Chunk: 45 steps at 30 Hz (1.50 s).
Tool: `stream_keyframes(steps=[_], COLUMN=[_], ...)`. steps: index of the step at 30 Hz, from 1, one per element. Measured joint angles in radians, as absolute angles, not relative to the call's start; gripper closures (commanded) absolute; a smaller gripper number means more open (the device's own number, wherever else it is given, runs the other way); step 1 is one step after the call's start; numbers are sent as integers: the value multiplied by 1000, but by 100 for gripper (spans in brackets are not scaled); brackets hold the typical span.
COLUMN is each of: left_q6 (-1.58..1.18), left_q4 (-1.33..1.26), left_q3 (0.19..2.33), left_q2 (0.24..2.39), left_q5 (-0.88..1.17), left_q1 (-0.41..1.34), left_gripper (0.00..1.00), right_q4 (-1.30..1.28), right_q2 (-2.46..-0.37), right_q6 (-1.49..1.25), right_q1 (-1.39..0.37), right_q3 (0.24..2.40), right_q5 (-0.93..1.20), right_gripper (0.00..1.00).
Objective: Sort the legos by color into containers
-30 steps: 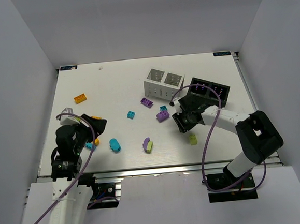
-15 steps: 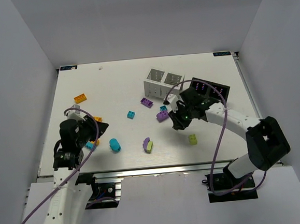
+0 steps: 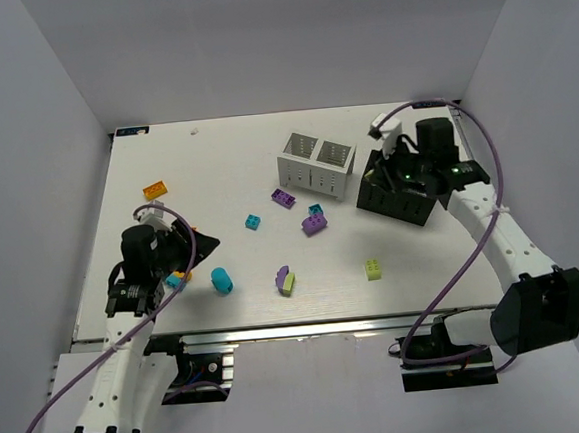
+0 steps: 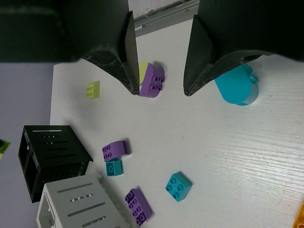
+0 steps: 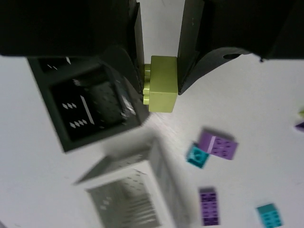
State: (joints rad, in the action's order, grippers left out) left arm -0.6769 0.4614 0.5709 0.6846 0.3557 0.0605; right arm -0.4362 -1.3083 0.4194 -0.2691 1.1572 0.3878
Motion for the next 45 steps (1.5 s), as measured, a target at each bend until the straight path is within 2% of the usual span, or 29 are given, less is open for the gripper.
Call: stream_keyframes(steps=[7,14,17,21,24,25,28,32,37,40,45], left_q6=[-693,-707,-706,-703,-704,-704,-704,-706,-707,-707,-704], left_q4=[427,399,396,396,390,389,392,405,418,421,427], left_q3=[571,589,613,654,672,675,679,694,724,751,793], left_q2=[741,868,905,950,984,995,1029,1066,1102,1139,1210], left_q5=[324,242,211,166,135,125,91,50,-4,-28,-64], left_q1=[167,337,370,419,467,483,526,574,614,640,696], left_gripper=[41,42,44,45,45,45,45,45,44,43,42], right_q4=[-430,-447,-450,-457,-457,-457,-457,-456,-455,-456,-525], right_q2=[-1261,-1291,-1324,-1356,-1365,-1369,-1383,-1400,-1403,-1400,-1332], right_q6=[419,423,429,436,444,447,453,464,472,488,641], right_q1=[-65,84,91,94,96,96,97,97,100,106,116], right_q3=[1157,1158,1157,1155,1154,1154,1153,1150,1150,1150,1149], right_q5=[332,313,314,318,321,321,324,325,331,371,569], right_gripper=[100,99,90,85,73,64,45,38,35,25,14])
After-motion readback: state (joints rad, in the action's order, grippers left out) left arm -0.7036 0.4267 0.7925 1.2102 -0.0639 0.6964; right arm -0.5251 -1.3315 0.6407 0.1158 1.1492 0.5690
